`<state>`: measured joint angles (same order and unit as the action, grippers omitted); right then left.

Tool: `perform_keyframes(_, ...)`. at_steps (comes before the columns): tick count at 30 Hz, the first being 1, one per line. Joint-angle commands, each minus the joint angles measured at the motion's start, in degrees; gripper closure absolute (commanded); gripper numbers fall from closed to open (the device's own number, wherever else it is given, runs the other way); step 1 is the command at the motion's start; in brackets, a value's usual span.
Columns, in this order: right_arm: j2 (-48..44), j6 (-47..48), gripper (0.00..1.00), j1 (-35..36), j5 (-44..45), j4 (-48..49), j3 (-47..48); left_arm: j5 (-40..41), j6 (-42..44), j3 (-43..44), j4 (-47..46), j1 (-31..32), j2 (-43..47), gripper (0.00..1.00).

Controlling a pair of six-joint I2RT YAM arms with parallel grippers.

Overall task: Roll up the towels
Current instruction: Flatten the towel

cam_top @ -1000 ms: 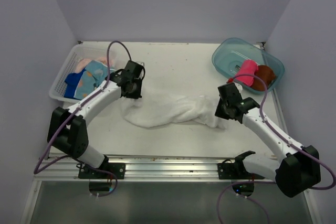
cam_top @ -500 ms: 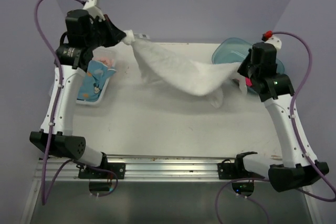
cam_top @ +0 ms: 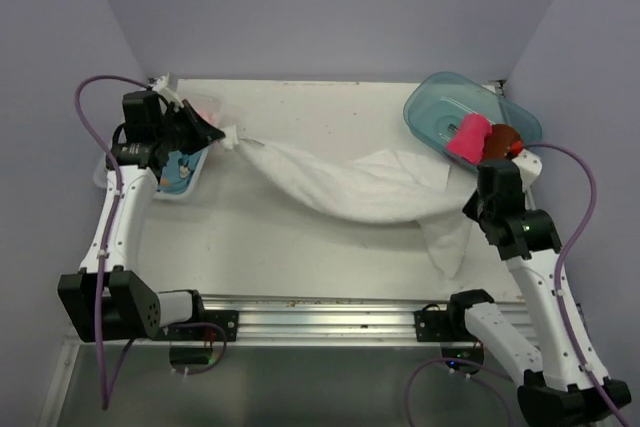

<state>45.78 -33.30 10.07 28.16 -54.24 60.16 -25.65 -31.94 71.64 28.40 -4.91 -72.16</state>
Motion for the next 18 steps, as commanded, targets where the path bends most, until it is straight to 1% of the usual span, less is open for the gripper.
perform_keyframes(1, 0.5, -5.1, 1.00, -0.2, -3.2, -4.8, -6.5, -2.4, -0.4, -4.6, -2.9, -0.7, -0.3, 1.00)
perform_keyframes(3, 0.5, -4.8, 1.00, -0.2, -3.9, -3.6, -7.2, -2.9, -0.3, -4.5, -3.1, -0.7, -0.5, 1.00)
perform_keyframes(5, 2.0, -3.9, 1.00, -0.2, -4.0, -2.0, -6.0, -2.6, 0.0, -2.8, -2.8, -0.7, -0.8, 1.00)
perform_keyframes(9, 6.7, -0.6, 1.00, -0.2, -2.7, 1.1, -0.9, -3.7, -0.6, 1.7, -3.9, -0.7, -1.9, 1.00)
perform_keyframes(12, 9.8, 1.3, 1.00, -0.2, -1.5, 1.9, 5.3, -5.3, -2.2, 8.2, -5.2, -0.7, -3.1, 1.00)
perform_keyframes(13, 10.3, 1.7, 1.00, -0.2, -0.9, 1.9, 8.7, -5.5, -3.0, 11.2, -6.4, -0.6, -2.6, 1.00)
perform_keyframes(16, 9.9, 2.7, 1.00, -0.2, 0.8, 1.8, 13.0, -4.2, -3.8, 16.3, -6.6, -0.7, -0.6, 1.00)
perform_keyframes(18, 8.3, 3.1, 1.00, -0.2, 2.1, 0.5, 13.9, -2.5, -3.3, 19.3, -5.5, -0.6, 0.6, 1.00)
